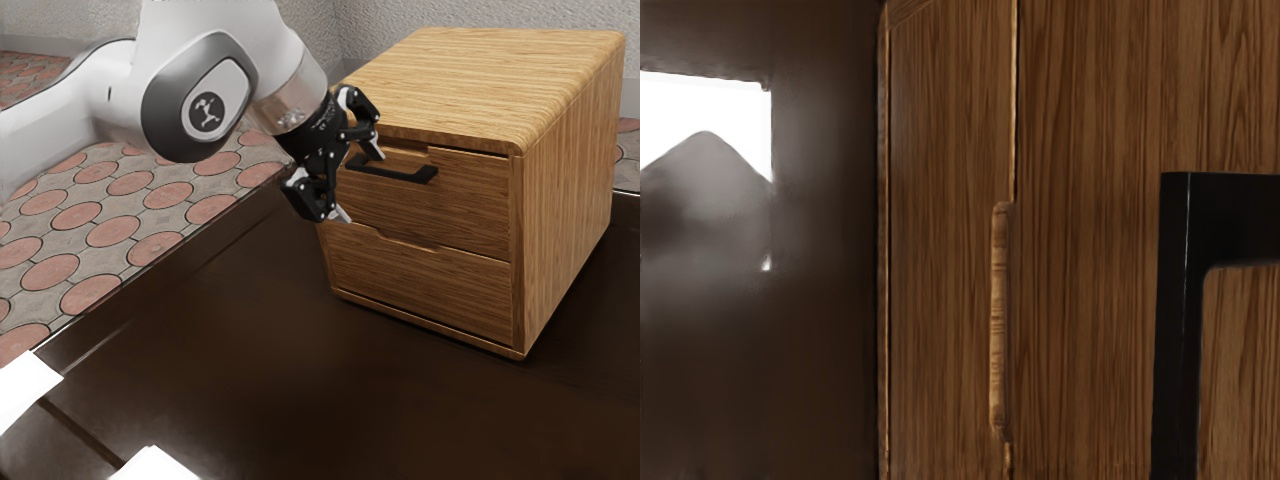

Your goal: Pull the drawer handle with one arm to open the drawer

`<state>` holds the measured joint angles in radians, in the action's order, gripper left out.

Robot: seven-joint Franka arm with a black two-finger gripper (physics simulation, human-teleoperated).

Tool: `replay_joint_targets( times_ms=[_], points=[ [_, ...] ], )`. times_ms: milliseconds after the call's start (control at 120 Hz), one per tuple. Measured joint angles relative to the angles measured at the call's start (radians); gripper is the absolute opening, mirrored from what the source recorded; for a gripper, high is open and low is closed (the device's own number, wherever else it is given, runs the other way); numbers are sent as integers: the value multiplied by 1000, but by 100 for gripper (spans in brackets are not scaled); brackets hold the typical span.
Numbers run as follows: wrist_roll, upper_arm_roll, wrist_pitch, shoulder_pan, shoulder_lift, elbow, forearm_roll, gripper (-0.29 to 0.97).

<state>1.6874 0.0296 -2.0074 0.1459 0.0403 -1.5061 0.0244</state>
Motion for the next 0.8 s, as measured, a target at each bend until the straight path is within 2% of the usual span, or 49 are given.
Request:
replay_joint_targets(
  times_ms=[200,425,800],
  points=[
    [5,1,0,72,24,15,-3,68],
    [8,3,0,22,41,29,-4,68],
    [11,10,0,23,69,48,-3,68]
  ],
)
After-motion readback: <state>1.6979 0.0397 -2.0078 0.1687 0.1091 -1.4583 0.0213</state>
